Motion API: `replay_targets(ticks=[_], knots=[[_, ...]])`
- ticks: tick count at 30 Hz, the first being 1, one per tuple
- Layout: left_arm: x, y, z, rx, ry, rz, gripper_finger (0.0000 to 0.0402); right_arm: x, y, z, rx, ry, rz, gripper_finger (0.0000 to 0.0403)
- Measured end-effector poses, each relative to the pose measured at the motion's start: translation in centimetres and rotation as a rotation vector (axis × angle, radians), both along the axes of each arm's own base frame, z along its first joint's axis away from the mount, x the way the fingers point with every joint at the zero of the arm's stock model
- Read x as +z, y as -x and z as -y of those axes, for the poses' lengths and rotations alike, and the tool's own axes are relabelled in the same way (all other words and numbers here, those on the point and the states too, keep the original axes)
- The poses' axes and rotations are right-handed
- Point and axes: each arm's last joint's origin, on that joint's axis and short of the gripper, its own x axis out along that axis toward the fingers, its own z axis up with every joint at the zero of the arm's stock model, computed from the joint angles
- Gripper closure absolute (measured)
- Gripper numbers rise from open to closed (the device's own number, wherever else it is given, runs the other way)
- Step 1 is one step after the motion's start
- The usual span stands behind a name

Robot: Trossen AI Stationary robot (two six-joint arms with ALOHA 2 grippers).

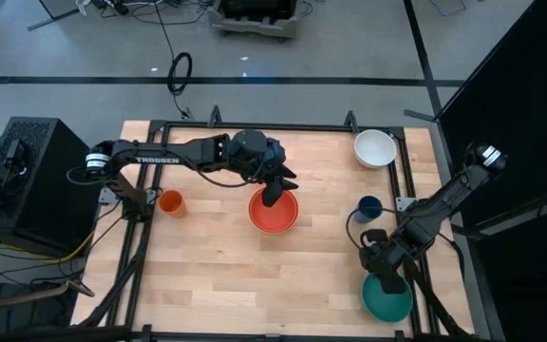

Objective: Nest bowls inside each other
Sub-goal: Stack the green bowl on top of the orange bowl

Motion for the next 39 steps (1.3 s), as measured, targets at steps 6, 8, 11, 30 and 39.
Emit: replay_targets(ticks=[6,8,11,30,39], knots=[[0.0,0.0,0.0,0.000,0.001,-0.005,0.0243,-0.8,-0.1,-0.1,-0.002,0.023,-0.026,0.0293],[-0.1,0.0,0.0,0.000,0.002,-0.007,0.0243,-1.0,-0.2,-0.2,-0.003,0.030,-0.033,0.0306],[-0.1,0.0,0.0,0.000,0.003,-0.010,0.0243,-1.3,-0.2,-0.2,-0.004,0.040,-0.044,0.0324],[4.7,2.6,-0.1,0.056,-0.039,0.209,0.0243,0.0,-2.1,0.0,-0.007,0.086,0.029,0.0403],[6.0,6.2,-0.2,0.130,-0.110,0.110,0.0243,5.9,-8.6,4.8,-0.212,0.123,0.305,0.0403]])
